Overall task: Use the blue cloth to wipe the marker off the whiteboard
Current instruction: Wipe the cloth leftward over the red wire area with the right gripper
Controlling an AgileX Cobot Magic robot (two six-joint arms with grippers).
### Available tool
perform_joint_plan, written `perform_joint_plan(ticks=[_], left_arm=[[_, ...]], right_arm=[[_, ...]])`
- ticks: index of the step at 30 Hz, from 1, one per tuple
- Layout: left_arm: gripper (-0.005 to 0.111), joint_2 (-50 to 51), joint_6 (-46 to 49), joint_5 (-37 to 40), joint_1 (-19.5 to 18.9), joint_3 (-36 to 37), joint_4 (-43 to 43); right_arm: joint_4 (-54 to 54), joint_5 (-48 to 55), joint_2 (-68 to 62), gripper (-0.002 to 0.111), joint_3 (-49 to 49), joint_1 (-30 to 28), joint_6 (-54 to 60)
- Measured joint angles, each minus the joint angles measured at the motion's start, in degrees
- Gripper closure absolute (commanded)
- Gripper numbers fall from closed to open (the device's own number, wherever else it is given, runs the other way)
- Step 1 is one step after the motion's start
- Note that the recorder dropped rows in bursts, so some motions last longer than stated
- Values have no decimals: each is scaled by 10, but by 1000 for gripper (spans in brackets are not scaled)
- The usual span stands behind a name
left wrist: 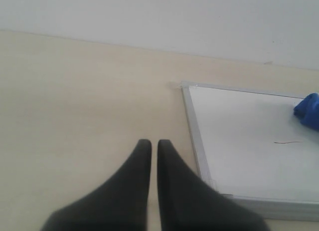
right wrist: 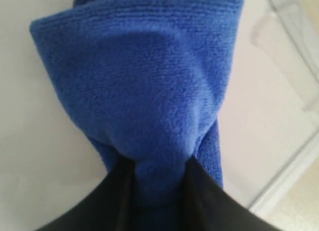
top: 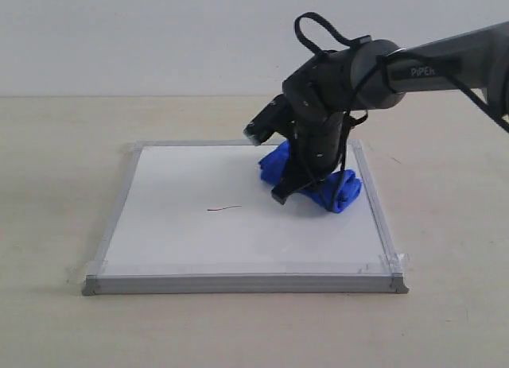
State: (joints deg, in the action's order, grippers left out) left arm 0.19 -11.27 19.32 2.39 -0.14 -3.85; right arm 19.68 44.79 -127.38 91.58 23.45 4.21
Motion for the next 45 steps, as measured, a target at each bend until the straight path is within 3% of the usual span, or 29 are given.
perform_joint_plan(ticks=[4, 9, 13, 16, 21, 25, 27, 32, 34, 37, 39, 42, 45], left_arm=[[102, 0, 0, 0, 0, 0, 0], [102, 0, 0, 0, 0, 0, 0], [102, 0, 0, 0, 0, 0, 0], [102, 0, 0, 0, 0, 0, 0], [102, 0, 0, 0, 0, 0, 0], [102, 0, 0, 0, 0, 0, 0], [102, 0, 0, 0, 0, 0, 0], [102, 0, 0, 0, 0, 0, 0], [102, 0, 0, 0, 0, 0, 0], [102, 0, 0, 0, 0, 0, 0], [102, 0, 0, 0, 0, 0, 0], [102, 0, 0, 0, 0, 0, 0], [102, 0, 0, 0, 0, 0, 0]], right_arm=[[-25, 5, 0, 108, 0, -10, 27], [-235, -2, 3, 108, 3, 13, 243], [-368, 6, 3, 108, 7, 71, 368], [-342, 8, -1, 108, 18, 91, 335], [-131, 12, -15, 108, 49, 81, 112], [-29, 34, -35, 108, 80, 58, -11], [-50, 37, -42, 108, 88, 58, 7], [-279, 3, -43, 108, 98, 119, 245], [-249, -7, -46, 108, 104, 123, 191], [-71, -16, -54, 108, 107, 86, -5], [-33, 0, -55, 108, 107, 65, -65], [-87, 4, -55, 108, 110, 73, -14], [-190, -11, -55, 108, 111, 101, 117]])
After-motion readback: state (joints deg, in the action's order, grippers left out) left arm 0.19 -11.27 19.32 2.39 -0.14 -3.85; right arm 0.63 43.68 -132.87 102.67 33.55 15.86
